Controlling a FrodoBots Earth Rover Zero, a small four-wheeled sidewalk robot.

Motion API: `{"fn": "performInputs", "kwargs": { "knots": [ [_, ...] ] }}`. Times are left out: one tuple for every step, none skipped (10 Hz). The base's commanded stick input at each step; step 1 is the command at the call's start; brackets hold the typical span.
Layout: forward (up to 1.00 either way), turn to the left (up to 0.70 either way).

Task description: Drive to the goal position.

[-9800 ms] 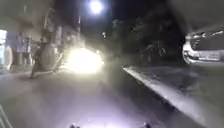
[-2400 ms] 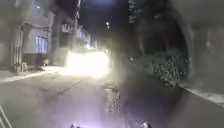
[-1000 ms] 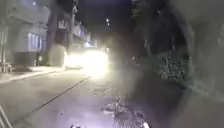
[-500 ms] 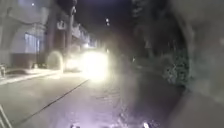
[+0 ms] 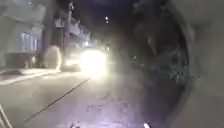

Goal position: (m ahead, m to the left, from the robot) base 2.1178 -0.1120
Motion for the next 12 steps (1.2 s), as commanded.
{"fn": "performInputs", "kwargs": {
  "knots": [
    [0.70, -0.35],
    [0.70, -0.16],
    [0.70, 0.00],
    [0.70, 0.00],
    [0.70, 0.00],
    [0.70, 0.00],
    [0.70, 0.00],
    [0.70, 0.00],
    [0.70, 0.00],
    [0.70, 0.00],
    [0.70, 0.00],
    [0.70, 0.00]
  ]
}}
